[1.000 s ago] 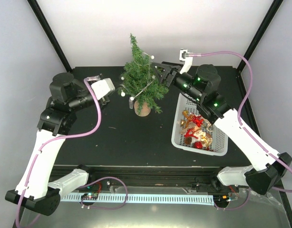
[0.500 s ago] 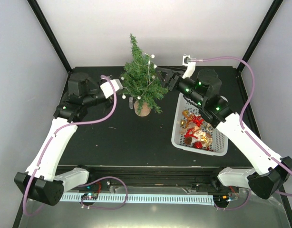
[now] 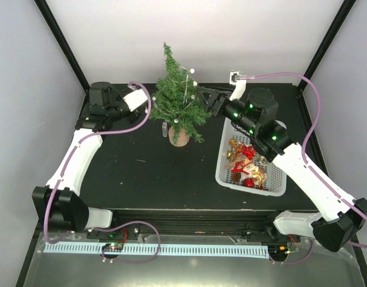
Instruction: Decorate the small christmas tree
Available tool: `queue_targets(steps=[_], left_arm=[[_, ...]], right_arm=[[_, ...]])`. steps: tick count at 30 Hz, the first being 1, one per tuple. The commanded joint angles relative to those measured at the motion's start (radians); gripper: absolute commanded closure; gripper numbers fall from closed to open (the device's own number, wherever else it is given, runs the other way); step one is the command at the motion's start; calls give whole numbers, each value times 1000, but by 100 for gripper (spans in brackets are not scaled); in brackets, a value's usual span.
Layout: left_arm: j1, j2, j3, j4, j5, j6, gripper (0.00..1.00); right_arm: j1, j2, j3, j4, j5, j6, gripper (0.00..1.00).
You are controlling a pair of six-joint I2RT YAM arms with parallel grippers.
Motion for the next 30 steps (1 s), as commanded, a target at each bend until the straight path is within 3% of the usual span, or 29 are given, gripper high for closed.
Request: queue_targets(steps=[1,10,30], left_arm=[[31,42,62,69,-13,45,98],[51,139,101,122,-32,52,90],[51,293,101,172,8,-64,89]], right_arm=[[-6,-11,-1,6,14,-4,26],[-6,0,-3,14,4,16,26],[-6,25,25,5,-13,27,26]])
